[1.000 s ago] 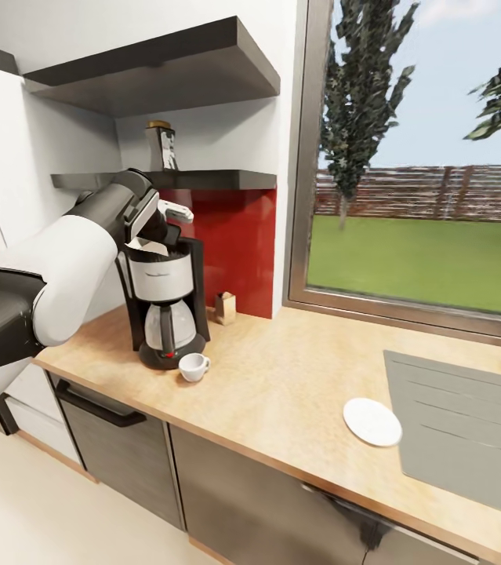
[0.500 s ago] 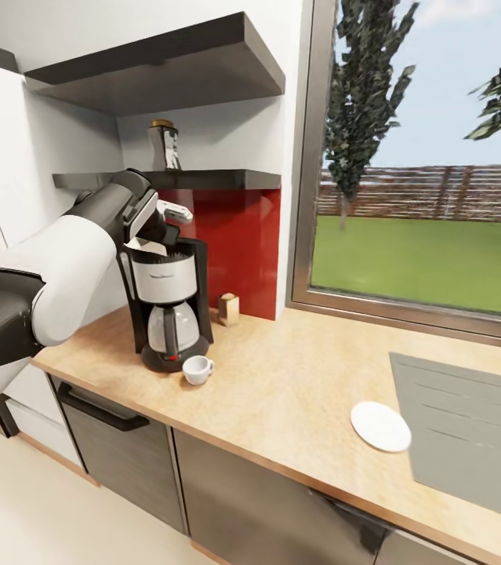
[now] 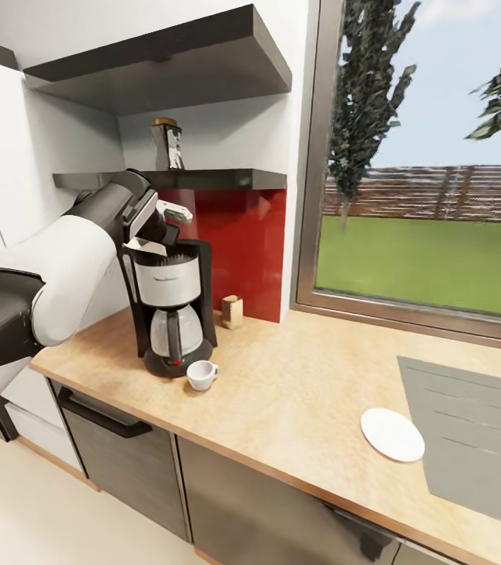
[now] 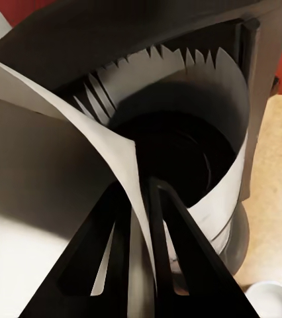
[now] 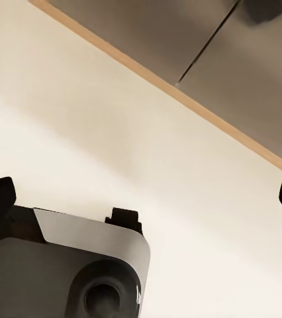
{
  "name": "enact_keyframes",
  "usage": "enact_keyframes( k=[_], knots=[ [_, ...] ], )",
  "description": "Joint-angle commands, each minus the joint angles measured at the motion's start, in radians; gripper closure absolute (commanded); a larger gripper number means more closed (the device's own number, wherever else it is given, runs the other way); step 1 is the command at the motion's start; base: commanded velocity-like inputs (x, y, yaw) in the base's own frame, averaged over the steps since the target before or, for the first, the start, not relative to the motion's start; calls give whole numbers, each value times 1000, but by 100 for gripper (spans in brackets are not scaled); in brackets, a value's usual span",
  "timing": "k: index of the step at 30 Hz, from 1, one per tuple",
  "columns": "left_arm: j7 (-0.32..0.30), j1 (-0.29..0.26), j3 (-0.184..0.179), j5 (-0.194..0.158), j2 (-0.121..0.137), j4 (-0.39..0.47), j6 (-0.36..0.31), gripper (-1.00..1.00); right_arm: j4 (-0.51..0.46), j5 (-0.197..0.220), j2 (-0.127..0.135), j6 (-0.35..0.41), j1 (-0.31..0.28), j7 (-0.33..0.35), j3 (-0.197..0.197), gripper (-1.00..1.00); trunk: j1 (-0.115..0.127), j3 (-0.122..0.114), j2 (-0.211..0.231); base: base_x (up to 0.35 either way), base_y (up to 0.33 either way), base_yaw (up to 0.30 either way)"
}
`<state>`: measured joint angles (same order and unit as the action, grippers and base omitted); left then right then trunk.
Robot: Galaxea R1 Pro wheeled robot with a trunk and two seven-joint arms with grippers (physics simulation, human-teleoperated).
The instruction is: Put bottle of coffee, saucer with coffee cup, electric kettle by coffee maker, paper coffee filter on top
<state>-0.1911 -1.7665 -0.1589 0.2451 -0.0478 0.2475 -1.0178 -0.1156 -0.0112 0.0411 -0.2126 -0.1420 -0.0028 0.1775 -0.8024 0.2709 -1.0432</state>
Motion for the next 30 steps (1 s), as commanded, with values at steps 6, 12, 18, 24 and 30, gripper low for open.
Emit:
enact_keyframes(
  k=[6,12,18,24,30],
  knots=[
    [-10,-1,-4,13,0,1,-2,100,1,-1,0,-3,-1,0,4,-100,0,1,-1,23,17,0],
    [-10,-1,-4,13,0,1,-2,100,1,0,1,-2,-1,2,4,-100,0,1,-1,3,2,0],
    [-10,-1,-4,13,0,1,-2,100,1,0,1,-2,-1,1,4,-100,0,1,-1,11,0,0],
    [-10,-1,-4,13,1,1,-1,100,1,0,2,-2,-1,1,4,-100,0,1,-1,42,0,0],
    [-10,-1,-4,13,2,0,-1,100,1,0,2,-2,-1,1,4,-100,0,1,-1,26,-15,0]
  ],
)
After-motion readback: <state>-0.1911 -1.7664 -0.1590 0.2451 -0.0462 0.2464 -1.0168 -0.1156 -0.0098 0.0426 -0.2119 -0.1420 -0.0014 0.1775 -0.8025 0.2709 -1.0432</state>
